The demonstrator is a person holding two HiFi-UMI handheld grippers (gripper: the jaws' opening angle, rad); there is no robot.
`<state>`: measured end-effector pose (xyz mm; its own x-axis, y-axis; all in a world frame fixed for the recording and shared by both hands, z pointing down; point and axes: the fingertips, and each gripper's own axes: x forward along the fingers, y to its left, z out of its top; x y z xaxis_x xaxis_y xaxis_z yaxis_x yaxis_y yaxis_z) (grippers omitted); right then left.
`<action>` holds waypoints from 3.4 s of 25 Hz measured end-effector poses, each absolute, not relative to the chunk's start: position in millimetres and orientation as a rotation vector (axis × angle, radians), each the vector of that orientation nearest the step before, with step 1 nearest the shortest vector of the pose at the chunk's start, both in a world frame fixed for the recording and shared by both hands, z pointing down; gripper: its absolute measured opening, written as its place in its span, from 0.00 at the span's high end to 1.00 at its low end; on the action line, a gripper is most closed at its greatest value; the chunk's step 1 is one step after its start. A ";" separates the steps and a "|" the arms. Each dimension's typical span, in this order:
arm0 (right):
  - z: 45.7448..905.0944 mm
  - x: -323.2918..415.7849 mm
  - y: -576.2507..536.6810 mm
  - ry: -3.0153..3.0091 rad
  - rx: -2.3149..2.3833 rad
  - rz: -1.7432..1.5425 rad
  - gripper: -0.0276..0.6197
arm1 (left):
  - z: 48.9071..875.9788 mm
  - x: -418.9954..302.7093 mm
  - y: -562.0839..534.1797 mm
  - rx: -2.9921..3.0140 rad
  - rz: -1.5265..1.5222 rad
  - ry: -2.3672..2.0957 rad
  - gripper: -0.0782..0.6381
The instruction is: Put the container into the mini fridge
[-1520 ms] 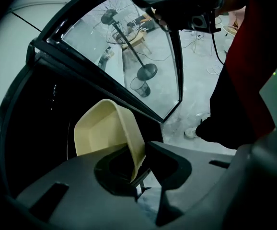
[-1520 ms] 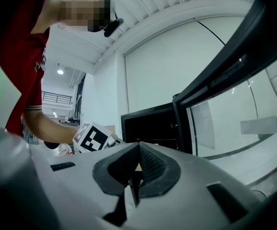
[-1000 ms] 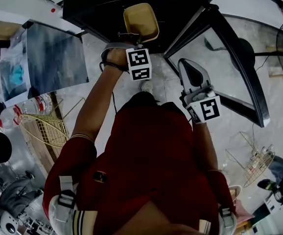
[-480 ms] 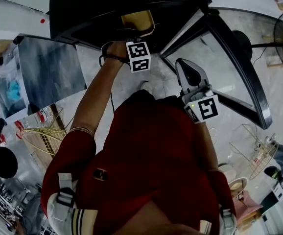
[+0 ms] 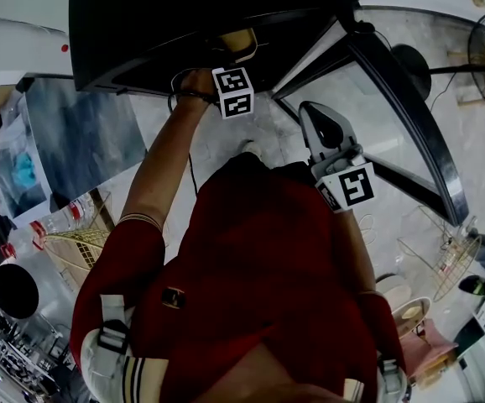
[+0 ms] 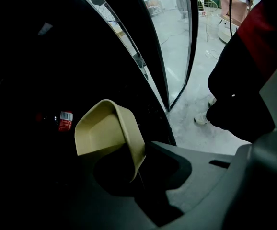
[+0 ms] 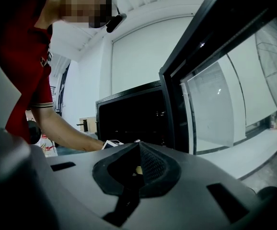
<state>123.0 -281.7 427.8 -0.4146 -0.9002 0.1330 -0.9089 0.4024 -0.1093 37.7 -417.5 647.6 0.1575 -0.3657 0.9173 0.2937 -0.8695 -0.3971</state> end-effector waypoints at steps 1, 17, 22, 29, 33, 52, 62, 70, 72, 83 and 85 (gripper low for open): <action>428.7 123.6 -282.6 -2.583 1.673 0.257 0.96 | 649.4 38.0 -418.4 -1.949 -1.761 0.066 0.79; 430.9 117.3 -286.2 -2.578 1.674 0.252 0.96 | 652.9 43.1 -428.3 -2.028 -1.683 0.101 0.71; 429.8 117.9 -280.4 -2.574 1.679 0.240 0.96 | 642.2 49.3 -422.9 -2.084 -1.594 0.143 0.64; 420.3 111.7 -273.6 -2.587 1.658 0.217 0.96 | 608.9 47.4 -413.5 -2.179 -1.461 0.305 0.63; 413.2 107.7 -272.4 -2.610 1.632 0.210 0.96 | 573.6 48.2 -403.2 -2.286 -1.350 0.422 0.63; 359.9 98.8 -259.9 -2.839 1.443 0.154 0.96 | 393.4 60.8 -309.4 -2.959 -0.433 0.929 0.67; 342.2 89.4 -233.4 -2.924 1.377 0.128 0.96 | 349.7 34.8 -258.7 -2.949 -0.155 1.089 0.85; 327.3 87.6 -209.8 -2.970 1.332 0.074 0.96 | 324.9 25.0 -226.4 -2.918 -0.044 1.146 0.88; 324.0 86.8 -205.1 -2.980 1.326 0.068 0.96 | 319.9 23.1 -219.9 -2.914 -0.022 1.153 0.88; 319.4 81.7 -179.4 -3.009 1.295 0.049 0.96 | 307.8 20.5 -186.8 -2.886 0.009 1.147 0.88; 317.8 79.8 -174.4 -3.012 1.290 0.043 0.96 | 305.7 17.8 -181.9 -2.880 0.017 1.153 0.88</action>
